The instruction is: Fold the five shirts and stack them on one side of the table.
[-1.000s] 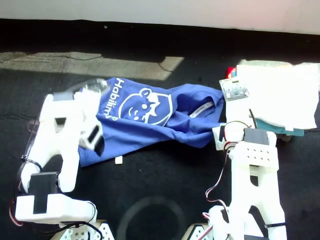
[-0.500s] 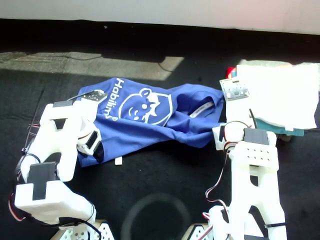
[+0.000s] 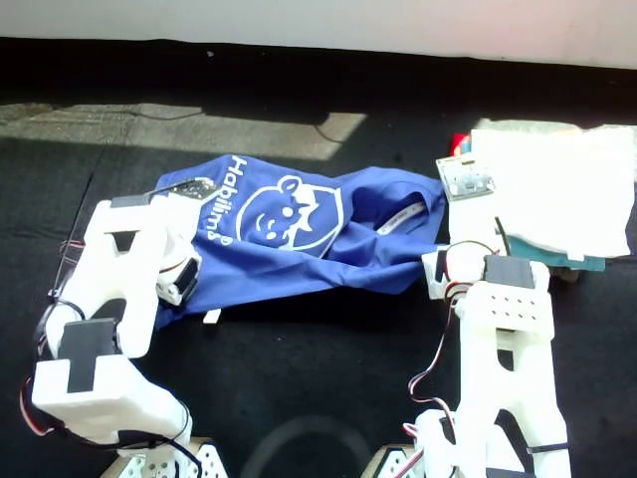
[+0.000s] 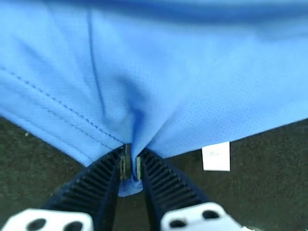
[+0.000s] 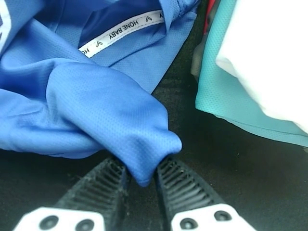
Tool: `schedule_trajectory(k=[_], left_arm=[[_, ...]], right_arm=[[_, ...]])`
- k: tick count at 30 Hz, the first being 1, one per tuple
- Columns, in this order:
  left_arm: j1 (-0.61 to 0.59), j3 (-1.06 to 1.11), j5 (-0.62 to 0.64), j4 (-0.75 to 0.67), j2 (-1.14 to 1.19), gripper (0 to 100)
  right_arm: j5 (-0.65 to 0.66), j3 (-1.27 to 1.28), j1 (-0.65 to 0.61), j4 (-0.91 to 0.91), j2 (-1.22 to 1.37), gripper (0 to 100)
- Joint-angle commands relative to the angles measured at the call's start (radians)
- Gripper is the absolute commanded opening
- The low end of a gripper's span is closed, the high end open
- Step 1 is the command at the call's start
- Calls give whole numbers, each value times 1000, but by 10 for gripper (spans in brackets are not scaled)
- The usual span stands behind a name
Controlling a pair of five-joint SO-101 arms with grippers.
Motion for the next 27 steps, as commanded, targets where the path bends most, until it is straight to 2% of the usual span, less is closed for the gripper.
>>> schedule_trajectory(k=[1, 5, 7, 9, 12, 14, 19, 27], left_arm=[[12, -62, 6, 109, -122, 9], [82, -48, 8, 236, -199, 11], [111, -10, 8, 241, -226, 30], [125, 30, 8, 235, -228, 95], [120, 94, 6, 147, -213, 221], [104, 131, 6, 103, -214, 252], [67, 202, -5, 68, -219, 252], [-120, 219, -133, -84, -209, 252]], right_arm=[[-9, -4, -5, -13, -22, 5], [-9, -5, -5, -15, -22, 5], [-9, -7, -5, -16, -22, 5], [-9, -12, -5, -16, -22, 5], [-9, -16, -1, -18, -22, 5], [-9, -16, -1, -35, -22, 5], [-9, -13, -1, -41, -22, 5], [-8, -7, 1, -38, -24, 5]])
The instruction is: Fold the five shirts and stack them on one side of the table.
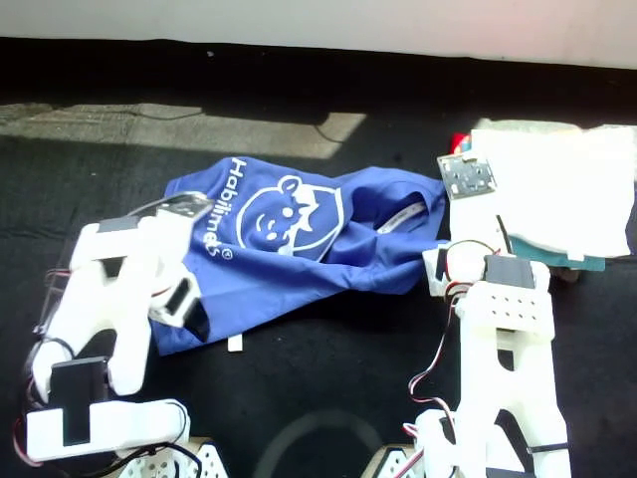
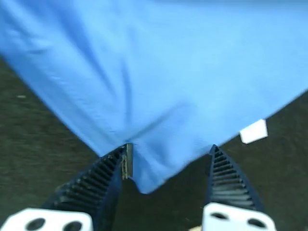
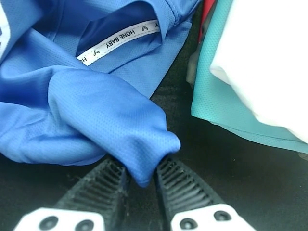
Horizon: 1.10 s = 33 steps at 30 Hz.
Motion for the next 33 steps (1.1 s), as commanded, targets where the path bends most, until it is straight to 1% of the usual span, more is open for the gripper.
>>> schedule_trajectory(k=[1, 5, 10, 13, 14, 15, 17, 18, 19, 21, 24, 26, 30, 33], left_arm=[[-70, 8, -48, -35, -21, 252], [-67, 54, -52, -40, -21, 252], [-18, 120, -48, -97, -21, 252], [19, 137, -48, -98, -21, 248], [30, 137, -46, -97, -21, 229], [44, 137, -46, -97, -21, 187], [68, 136, -44, -97, -30, 52], [81, 134, -44, -97, -31, 0], [93, 127, -34, -97, -31, 24], [107, 93, 3, -92, -31, 4], [111, 5, 35, -28, -31, 9], [107, -84, 58, 40, -33, 9], [96, -314, 114, 210, -33, 9], [85, -519, 195, 334, -33, 9]], right_arm=[[-6, -7, 1, -10, -24, 5], [-6, -10, -2, -10, -24, 5], [-6, -16, -5, -10, -24, 5], [-8, -16, -5, -10, -24, 5], [-8, -16, -5, -10, -24, 5], [-8, -15, -5, -10, -25, 5], [-9, -7, -5, -10, -33, 5], [-20, -7, -5, -8, -35, 5], [-43, -7, -4, -8, -35, 5], [-83, -5, -5, -8, -35, 5], [-114, -5, -5, -10, -25, 5], [-115, -5, -5, -15, -24, 5], [-137, -35, -4, -24, -35, 5], [-135, -136, -4, -8, -28, 5]])
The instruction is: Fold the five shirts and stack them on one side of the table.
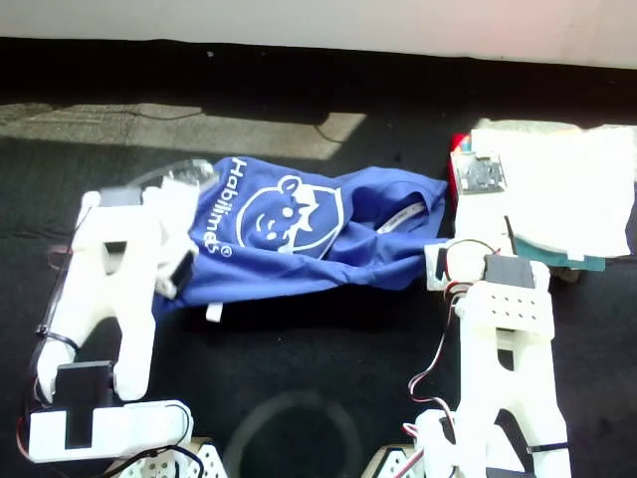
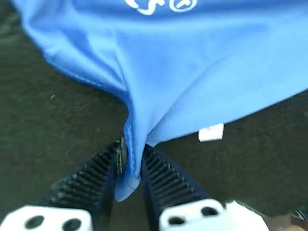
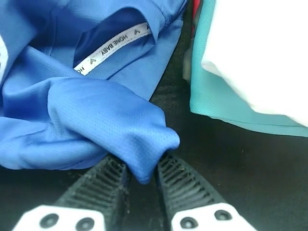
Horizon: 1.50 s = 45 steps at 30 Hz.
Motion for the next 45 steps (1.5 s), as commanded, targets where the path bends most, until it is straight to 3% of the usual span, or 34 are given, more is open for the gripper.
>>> schedule_trajectory(k=[1, 7, 13, 29, 39, 45], left_arm=[[-24, -274, 89, 155, -16, 9], [-33, -631, 238, 379, -16, 9], [-65, -814, 313, 400, -97, 9], [-71, -840, 308, 399, -621, 8], [-70, -820, 307, 341, -682, 8], [-70, -832, 307, 334, -665, 8]], right_arm=[[-12, -143, -4, 16, -28, 5], [-14, -403, -27, 128, -35, 5], [-12, -659, -27, 225, -35, 5], [-8, -1262, -27, 461, -36, 5], [-2, -1618, -27, 581, -36, 5], [106, -1693, -27, 587, -38, 5]])
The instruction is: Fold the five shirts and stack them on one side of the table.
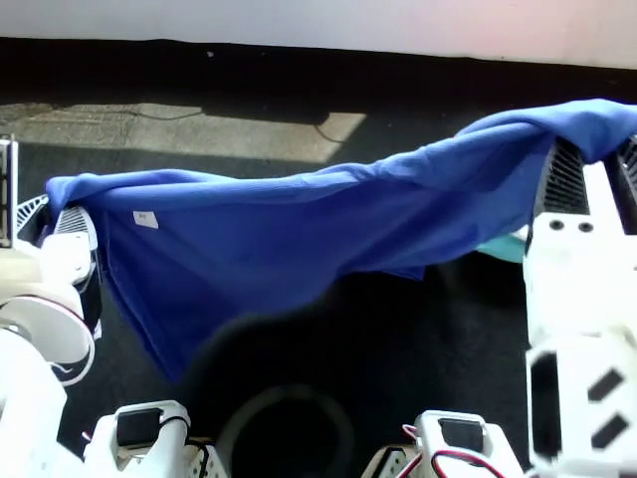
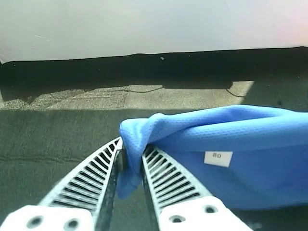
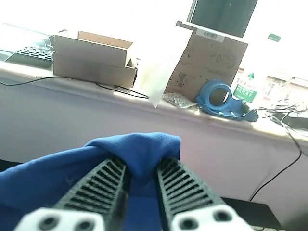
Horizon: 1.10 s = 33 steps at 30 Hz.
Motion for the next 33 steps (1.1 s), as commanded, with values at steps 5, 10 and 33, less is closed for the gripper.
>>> schedule_trajectory(k=[5, 10, 33], left_arm=[[-13, -136, 2, -14, 8, 8], [-13, -185, 2, -14, 8, 8], [-119, -177, 2, 34, -206, 8]], right_arm=[[71, -137, -5, 41, -2, 5], [72, -249, -4, 44, -2, 5], [74, -519, 1, 177, -2, 5]])
